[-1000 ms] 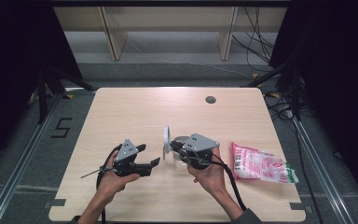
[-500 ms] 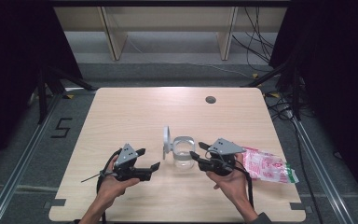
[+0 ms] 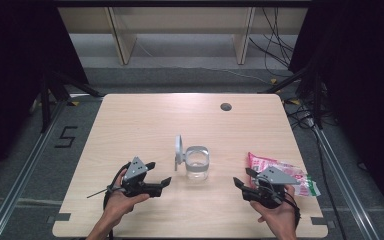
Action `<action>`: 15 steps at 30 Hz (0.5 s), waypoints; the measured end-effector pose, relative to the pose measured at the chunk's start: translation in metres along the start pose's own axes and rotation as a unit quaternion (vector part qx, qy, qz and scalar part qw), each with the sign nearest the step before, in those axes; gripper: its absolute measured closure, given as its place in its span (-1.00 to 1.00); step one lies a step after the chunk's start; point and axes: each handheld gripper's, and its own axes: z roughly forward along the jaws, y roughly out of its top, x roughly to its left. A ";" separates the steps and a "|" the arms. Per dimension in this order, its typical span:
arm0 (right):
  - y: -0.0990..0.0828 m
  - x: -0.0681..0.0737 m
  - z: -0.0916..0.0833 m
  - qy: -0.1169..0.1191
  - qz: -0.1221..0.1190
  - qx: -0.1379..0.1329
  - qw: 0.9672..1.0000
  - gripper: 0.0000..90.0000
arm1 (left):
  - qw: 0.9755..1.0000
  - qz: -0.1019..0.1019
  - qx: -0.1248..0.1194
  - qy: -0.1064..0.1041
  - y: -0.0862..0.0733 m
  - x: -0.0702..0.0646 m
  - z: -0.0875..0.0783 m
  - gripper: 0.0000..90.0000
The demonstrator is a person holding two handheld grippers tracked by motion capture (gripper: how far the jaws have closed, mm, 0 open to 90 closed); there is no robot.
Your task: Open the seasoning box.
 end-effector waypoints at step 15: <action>-0.045 -0.027 -0.045 -0.070 0.065 0.026 0.995 -0.02 | 1.000 -0.003 0.000 0.005 -0.002 0.004 -0.001 -0.58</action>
